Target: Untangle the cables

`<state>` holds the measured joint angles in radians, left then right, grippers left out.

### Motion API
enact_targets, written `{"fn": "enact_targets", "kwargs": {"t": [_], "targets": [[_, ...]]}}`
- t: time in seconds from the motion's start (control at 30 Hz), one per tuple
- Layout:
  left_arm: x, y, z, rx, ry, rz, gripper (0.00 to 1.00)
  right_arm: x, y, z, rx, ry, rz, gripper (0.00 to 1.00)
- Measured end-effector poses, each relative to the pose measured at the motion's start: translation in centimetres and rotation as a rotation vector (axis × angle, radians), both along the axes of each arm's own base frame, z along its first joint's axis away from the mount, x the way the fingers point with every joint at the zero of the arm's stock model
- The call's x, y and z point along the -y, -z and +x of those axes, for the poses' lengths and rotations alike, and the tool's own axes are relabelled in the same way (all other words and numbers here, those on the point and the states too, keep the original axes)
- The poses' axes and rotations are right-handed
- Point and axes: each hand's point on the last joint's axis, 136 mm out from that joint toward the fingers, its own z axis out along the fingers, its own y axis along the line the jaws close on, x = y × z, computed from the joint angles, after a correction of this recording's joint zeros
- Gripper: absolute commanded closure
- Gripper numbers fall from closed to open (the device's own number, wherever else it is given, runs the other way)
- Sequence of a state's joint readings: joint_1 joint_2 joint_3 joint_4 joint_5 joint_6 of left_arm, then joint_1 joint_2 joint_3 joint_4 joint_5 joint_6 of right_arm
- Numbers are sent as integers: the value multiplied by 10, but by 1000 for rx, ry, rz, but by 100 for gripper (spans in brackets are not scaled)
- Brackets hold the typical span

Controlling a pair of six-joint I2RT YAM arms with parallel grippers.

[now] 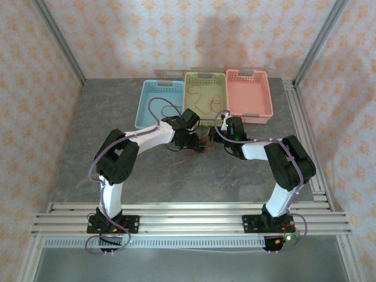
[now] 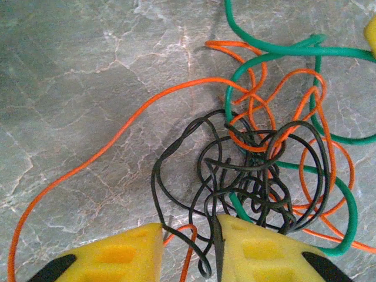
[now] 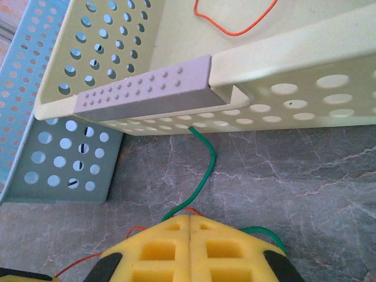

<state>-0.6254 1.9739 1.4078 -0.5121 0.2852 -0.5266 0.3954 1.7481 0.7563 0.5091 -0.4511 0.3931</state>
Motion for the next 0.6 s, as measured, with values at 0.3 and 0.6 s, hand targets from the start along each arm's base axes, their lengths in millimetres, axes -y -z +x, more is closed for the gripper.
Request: {"fn": "enact_targets", "kwargs": {"t": [0.3, 0.6], "targets": [[0, 2, -1, -6, -14, -7, 100, 3, -2, 1, 10, 18, -9, 100], [-15, 15, -2, -20, -59, -8, 100, 35, -7, -2, 46, 128, -49, 100]]}}
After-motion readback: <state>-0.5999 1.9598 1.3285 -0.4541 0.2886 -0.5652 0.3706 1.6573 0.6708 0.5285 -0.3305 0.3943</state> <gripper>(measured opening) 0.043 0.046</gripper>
